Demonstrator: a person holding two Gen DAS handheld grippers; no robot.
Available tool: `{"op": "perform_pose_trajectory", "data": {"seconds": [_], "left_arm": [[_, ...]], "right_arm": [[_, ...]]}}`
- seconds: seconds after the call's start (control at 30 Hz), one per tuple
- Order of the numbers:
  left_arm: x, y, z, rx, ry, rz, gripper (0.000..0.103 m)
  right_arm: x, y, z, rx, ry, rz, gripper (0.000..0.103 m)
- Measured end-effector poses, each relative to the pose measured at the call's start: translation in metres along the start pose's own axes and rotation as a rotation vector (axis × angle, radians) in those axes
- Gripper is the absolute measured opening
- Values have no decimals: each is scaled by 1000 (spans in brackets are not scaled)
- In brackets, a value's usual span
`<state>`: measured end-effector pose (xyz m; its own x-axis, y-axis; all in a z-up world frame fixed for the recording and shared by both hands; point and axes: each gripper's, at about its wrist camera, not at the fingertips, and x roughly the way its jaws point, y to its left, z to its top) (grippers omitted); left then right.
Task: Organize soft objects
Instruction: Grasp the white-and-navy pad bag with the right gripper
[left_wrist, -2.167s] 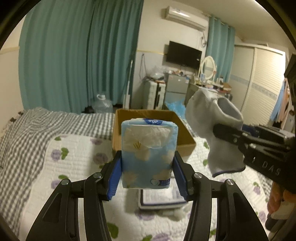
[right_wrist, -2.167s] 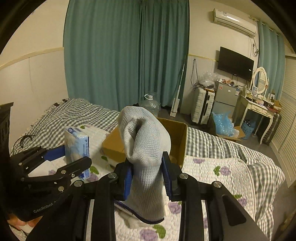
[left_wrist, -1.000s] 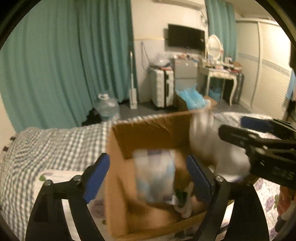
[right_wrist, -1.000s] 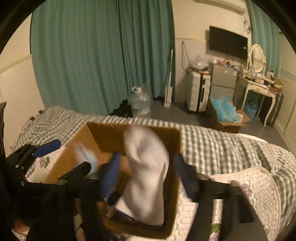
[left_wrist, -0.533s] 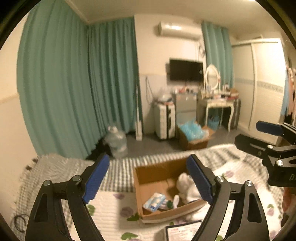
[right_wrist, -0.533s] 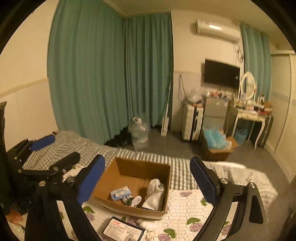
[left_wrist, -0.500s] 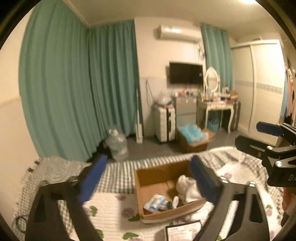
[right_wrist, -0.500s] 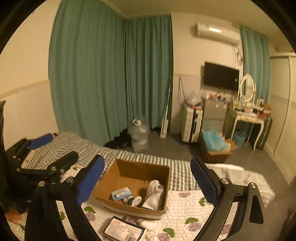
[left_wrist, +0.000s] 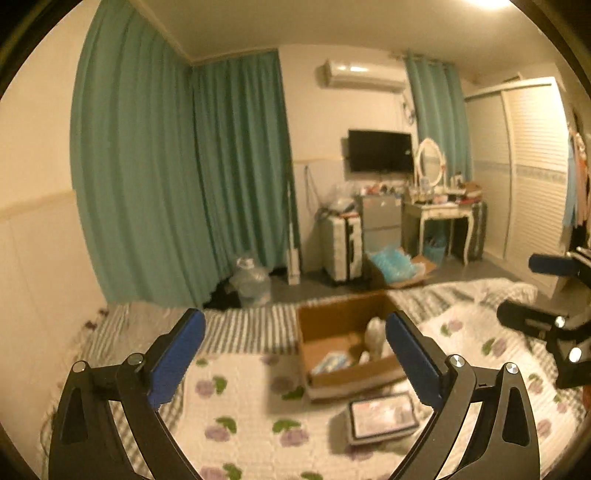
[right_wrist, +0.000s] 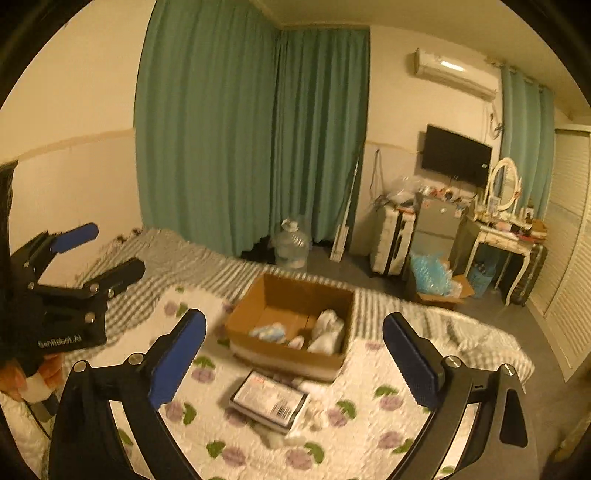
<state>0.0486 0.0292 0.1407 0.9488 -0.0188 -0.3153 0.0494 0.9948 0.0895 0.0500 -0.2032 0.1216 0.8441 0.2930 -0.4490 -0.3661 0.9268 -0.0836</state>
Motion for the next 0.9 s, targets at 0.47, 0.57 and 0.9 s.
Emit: {"op": "perform_pose_trajectory", "data": {"seconds": [0.47,0.57,0.9], "left_arm": [[110,12,-158,-71,292,59,100],[126,19,-180,-90,337,63,100],[135,26,-195,-126,380,34,100]], "right_arm": [[192,44,-147,-54,352,92,97],[222,46,-168,-65,412,93,97],[248,58,-197,-169,440,-24,85]]}}
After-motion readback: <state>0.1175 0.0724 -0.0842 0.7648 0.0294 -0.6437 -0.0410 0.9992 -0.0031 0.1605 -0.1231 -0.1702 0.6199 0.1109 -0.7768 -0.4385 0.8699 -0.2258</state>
